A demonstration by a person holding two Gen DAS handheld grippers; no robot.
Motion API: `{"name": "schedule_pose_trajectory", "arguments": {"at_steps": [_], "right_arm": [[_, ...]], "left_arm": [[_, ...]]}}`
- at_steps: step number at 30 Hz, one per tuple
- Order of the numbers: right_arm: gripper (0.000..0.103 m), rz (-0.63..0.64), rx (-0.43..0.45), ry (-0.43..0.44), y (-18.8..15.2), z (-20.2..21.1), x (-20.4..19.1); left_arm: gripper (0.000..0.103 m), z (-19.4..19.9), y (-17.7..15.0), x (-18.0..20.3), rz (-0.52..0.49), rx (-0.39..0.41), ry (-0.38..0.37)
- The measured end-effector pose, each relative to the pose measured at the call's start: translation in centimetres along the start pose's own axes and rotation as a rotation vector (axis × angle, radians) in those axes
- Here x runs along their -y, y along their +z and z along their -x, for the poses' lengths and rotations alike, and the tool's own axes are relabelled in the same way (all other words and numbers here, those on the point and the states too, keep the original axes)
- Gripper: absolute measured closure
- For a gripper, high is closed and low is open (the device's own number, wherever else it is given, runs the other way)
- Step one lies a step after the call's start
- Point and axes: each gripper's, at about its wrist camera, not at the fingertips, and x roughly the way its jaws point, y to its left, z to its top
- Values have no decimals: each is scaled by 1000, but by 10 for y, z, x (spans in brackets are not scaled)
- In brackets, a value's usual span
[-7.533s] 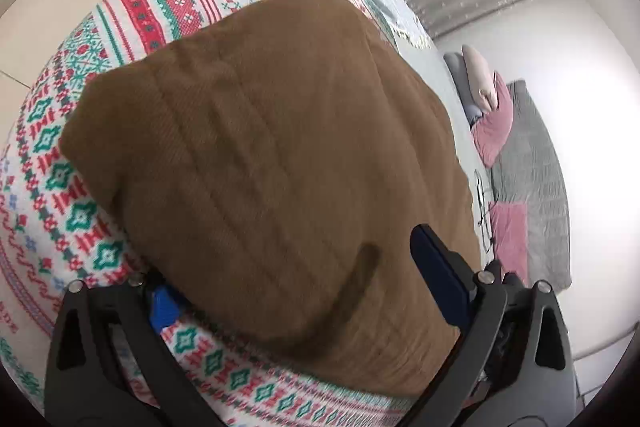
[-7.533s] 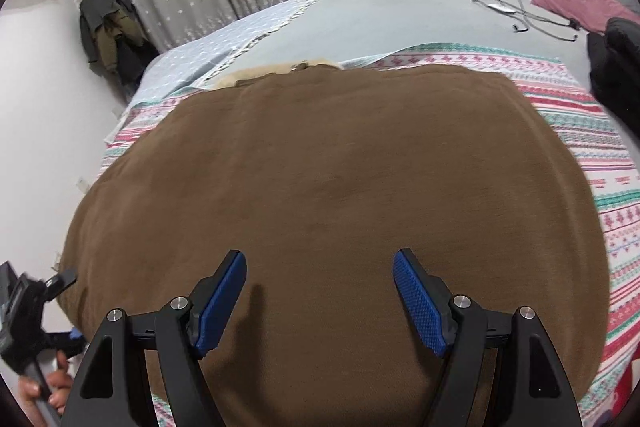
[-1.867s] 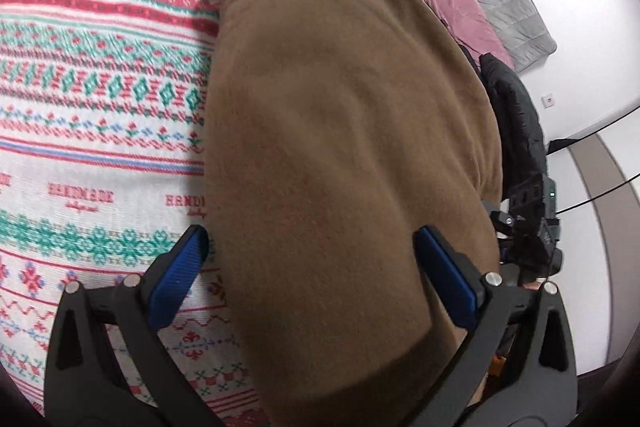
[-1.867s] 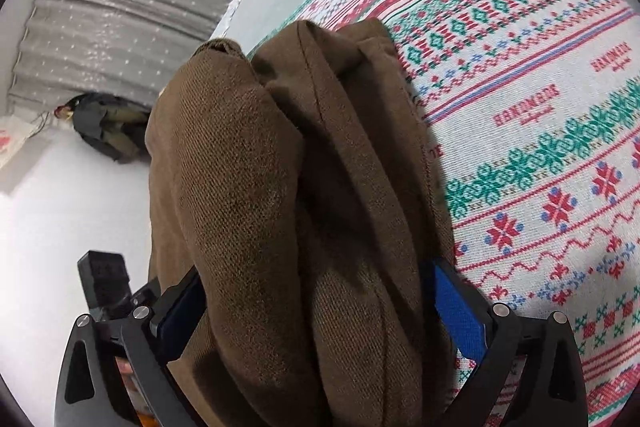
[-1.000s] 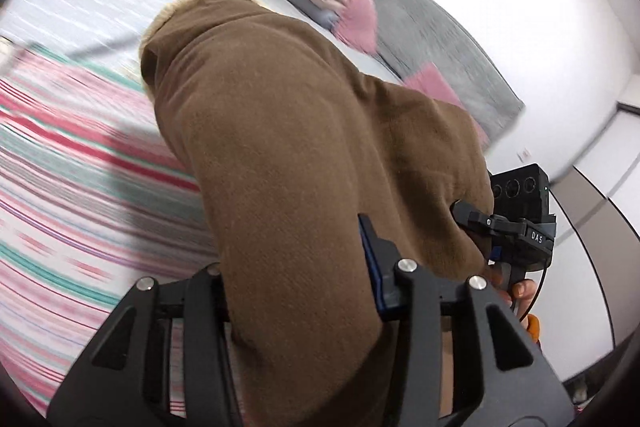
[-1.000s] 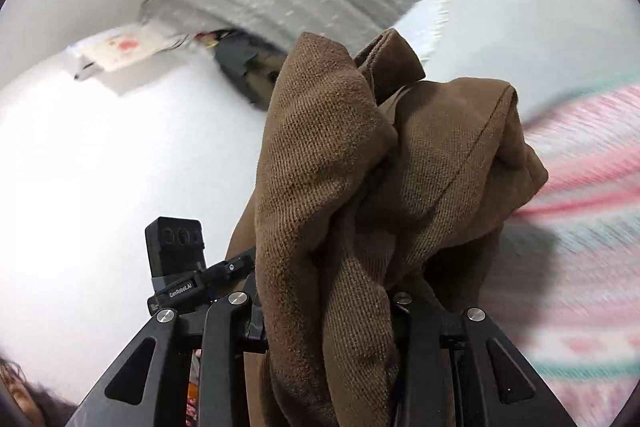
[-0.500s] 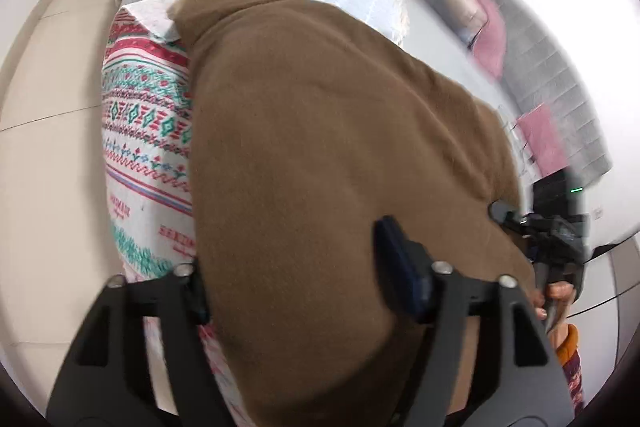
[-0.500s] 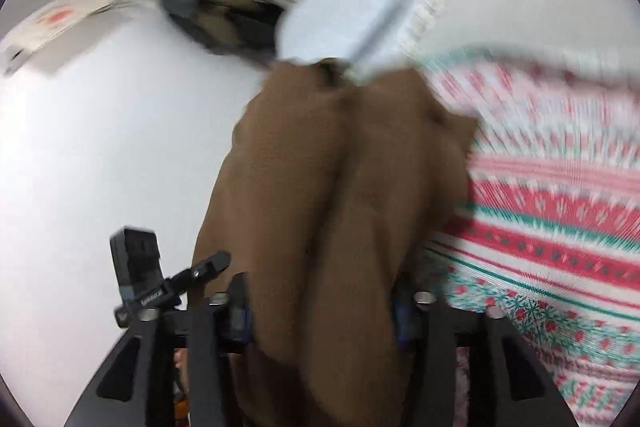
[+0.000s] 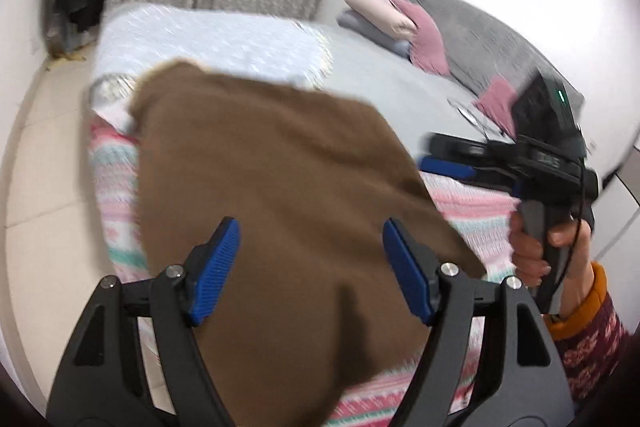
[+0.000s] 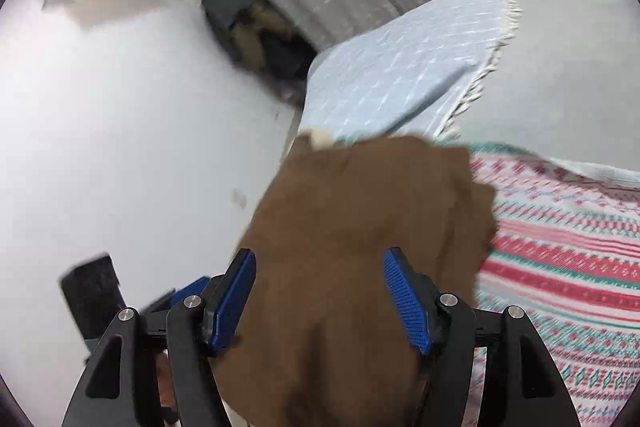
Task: Fold large clothes
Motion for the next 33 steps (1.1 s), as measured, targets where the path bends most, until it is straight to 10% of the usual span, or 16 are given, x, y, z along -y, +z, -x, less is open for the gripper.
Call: {"name": "schedule_pose_trajectory", "arguments": {"at_steps": [3, 9, 15, 19, 24, 33], "right_arm": [[38, 52, -78, -118, -33, -30, 6], [48, -208, -10, 76, -51, -14, 61], [46, -207, 57, 26, -42, 9, 63], [49, -210, 11, -35, -42, -16, 70], [92, -131, 46, -34, -36, -3, 57], [84, -73, -55, -95, -17, -13, 53]], "left_arm": [[29, -13, -28, 13, -91, -9, 95], [29, 5, -42, 24, -110, 4, 146], [29, 13, -38, 22, -104, 6, 153], [29, 21, -27, 23, -71, 9, 116], [29, 20, -8, 35, -97, 48, 62], [29, -13, -6, 65, -182, 11, -8]]}}
